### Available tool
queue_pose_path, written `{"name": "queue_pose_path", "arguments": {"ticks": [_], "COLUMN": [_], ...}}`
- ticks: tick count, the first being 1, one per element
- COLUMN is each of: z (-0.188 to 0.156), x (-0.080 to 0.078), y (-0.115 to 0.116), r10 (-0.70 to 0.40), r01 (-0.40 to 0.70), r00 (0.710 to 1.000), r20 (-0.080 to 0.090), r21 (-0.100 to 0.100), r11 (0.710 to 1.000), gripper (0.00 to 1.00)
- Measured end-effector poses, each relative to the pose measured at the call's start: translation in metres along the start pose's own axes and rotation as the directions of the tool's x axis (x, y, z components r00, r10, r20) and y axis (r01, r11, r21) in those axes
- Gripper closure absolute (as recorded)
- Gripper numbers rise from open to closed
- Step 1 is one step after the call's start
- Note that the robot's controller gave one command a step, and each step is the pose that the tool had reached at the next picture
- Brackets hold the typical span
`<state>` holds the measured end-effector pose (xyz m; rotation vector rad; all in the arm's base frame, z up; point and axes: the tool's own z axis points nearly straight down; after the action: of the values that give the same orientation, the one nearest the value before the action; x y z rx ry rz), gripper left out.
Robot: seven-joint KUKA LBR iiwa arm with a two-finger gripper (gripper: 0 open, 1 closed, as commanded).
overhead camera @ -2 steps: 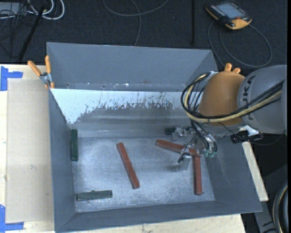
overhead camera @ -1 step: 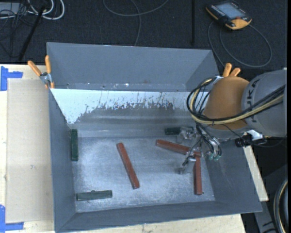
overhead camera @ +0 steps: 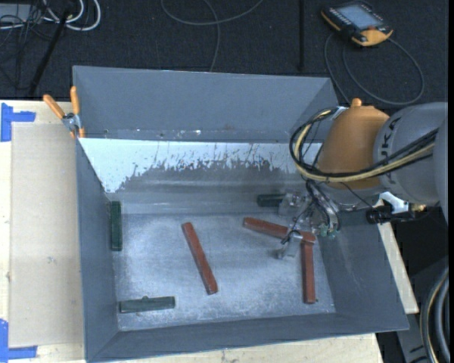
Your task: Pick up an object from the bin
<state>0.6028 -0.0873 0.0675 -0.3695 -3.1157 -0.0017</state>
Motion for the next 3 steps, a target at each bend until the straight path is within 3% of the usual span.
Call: {"name": "queue_pose_path", "arguments": {"ticks": [1, 2, 3], "z": [-0.002, -0.002, -0.156], "x": [-0.012, -0.012, 0.001], "y": [-0.006, -0.006, 0.015], "r10": [0.022, 0.022, 0.025], "r01": [-0.022, -0.022, -0.025], "r00": [1.000, 1.000, 1.000], "r20": [0.003, 0.003, 0.007], "r21": [0.001, 0.001, 0.000], "r11": [1.000, 1.000, 1.000], "gripper": [1.00, 1.00, 1.00]}}
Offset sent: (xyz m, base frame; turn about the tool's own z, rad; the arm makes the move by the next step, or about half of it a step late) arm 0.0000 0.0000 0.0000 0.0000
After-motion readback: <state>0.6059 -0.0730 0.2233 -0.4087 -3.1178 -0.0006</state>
